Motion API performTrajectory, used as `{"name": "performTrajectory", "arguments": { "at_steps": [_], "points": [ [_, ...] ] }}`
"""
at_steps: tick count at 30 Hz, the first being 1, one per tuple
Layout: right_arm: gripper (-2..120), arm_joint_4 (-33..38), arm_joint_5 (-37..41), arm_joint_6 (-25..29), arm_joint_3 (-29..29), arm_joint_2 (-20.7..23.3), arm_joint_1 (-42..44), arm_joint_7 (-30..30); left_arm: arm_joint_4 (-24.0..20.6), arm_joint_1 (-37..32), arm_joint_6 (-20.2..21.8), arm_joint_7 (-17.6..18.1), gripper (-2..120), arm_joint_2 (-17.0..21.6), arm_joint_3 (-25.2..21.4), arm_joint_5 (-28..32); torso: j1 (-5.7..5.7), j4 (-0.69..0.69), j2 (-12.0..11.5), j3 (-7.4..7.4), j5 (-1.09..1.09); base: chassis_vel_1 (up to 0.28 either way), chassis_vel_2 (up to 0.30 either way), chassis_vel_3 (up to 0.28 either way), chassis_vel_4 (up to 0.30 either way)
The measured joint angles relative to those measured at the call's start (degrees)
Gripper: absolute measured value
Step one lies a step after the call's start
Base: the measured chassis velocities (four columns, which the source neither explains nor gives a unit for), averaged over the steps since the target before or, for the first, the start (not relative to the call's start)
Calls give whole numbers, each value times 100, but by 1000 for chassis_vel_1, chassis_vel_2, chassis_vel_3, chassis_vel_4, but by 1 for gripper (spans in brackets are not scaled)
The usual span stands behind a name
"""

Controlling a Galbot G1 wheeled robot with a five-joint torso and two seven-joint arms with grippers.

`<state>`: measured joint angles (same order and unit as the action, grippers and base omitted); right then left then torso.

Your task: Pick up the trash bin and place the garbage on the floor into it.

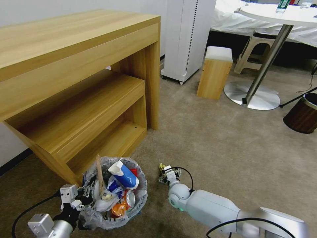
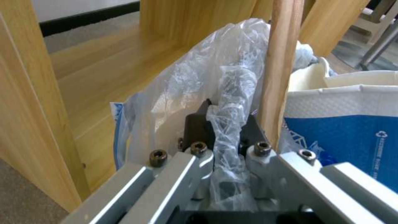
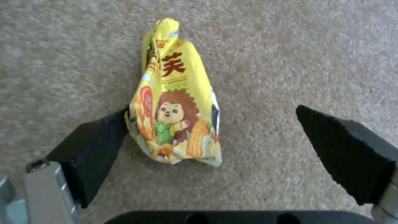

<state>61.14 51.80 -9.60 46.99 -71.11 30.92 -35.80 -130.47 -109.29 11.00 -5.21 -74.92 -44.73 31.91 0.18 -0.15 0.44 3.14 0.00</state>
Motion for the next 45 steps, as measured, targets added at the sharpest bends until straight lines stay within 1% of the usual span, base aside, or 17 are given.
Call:
{"name": "performTrajectory", "arguments": {
  "at_steps": [5, 7, 11, 13, 17, 19, 23, 25, 28, 33, 37, 39, 40, 42, 43, 44, 45],
  "points": [
    [93, -101, -149, 86, -70, -17, 63, 75, -1, -1, -19, -9, 3, -20, 20, 0, 0, 1, 0, 0, 0, 0, 0, 0, 0],
    [82, -118, -314, 230, -76, 12, 98, 133, -10, -5, -28, -21, 3, -21, 26, -1, 0, 0, 0, 0, 0, 0, 0, 0, 0],
    [73, -84, -382, 294, -75, 46, 113, 157, -20, -5, -38, -29, 3, -26, 34, 0, 0, 0, 0, 0, 0, 0, 0, 0, 0],
    [60, -47, -428, 391, -77, 80, 128, 235, -20, -5, -51, -50, 3, -47, 51, -8, 0, 1, 0, 0, 0, 0, 0, 0, 0],
    [50, -32, -472, 452, -84, 117, 139, 284, -34, -9, -68, -59, 3, -59, 56, -15, 0, 1, 0, 0, 0, 0, 0, 0, 0],
    [38, -20, -548, 538, -95, 181, 168, 360, -51, -10, -72, -61, 3, -63, 55, -15, 0, 1, 0, 0, 0, 0, 0, 0, 0],
    [24, -47, -664, 696, -128, 267, 229, 489, -52, -12, -80, -61, 3, -79, 58, -17, 0, 1, 0, 0, 0, 0, 0, 0, 0],
    [21, -50, -679, 732, -143, 283, 244, 511, -52, -11, -82, -61, 3, -83, 62, -20, 0, 0, 0, 0, 0, 0, 0, 0, 0],
    [5, -58, -768, 943, -179, 382, 282, 641, -41, -1, -83, -61, 3, -87, 70, -21, 0, 1, 0, 0, 0, 0, 0, 0, 0],
    [0, -38, -931, 1348, -264, 538, 301, 853, -14, 3, -83, -62, 3, -85, 70, -22, 0, 1, 0, 0, 1, 0, 0, 0, 0],
    [0, 450, -1064, 1866, -464, 980, 376, 1109, 105, 26, -84, -62, 3, -48, 50, -23, 0, 0, 0, 0, 0, 0, 0, 0, 0],
    [0, 1036, -1267, 2334, -654, 1357, 387, 1345, 214, 49, -83, -54, 3, 9, 32, -18, 0, -1, 0, 0, 2, 0, 0, 0, 0],
    [0, 1036, -1267, 2334, -654, 1357, 387, 1345, 214, 49, -83, -54, 3, 9, 32, -18, 0, -1, 0, 0, 2, 0, 0, 0, 0],
    [0, 1729, -1175, 2581, -781, 1685, 307, 1533, 271, 53, -83, -46, 3, 49, 20, -6, 0, -1, 0, 0, 0, 0, 0, 0, 0],
    [0, 2361, -1075, 2867, -881, 1953, 204, 1766, 305, 52, -83, -41, 3, 87, 11, 2, 0, 2, 0, 0, 0, 0, 0, 0, 0],
    [0, 2361, -1075, 2867, -881, 1953, 204, 1766, 305, 52, -83, -41, 3, 87, 11, 2, 0, 2, 0, 0, 0, 0, 0, 0, 0],
    [0, 2861, -1043, 3028, -937, 2162, 112, 1967, 317, 51, -79, -36, 3, 117, -3, 12, 0, 2, 0, 0, 0, 0, 0, 0, 0]
  ]
}}
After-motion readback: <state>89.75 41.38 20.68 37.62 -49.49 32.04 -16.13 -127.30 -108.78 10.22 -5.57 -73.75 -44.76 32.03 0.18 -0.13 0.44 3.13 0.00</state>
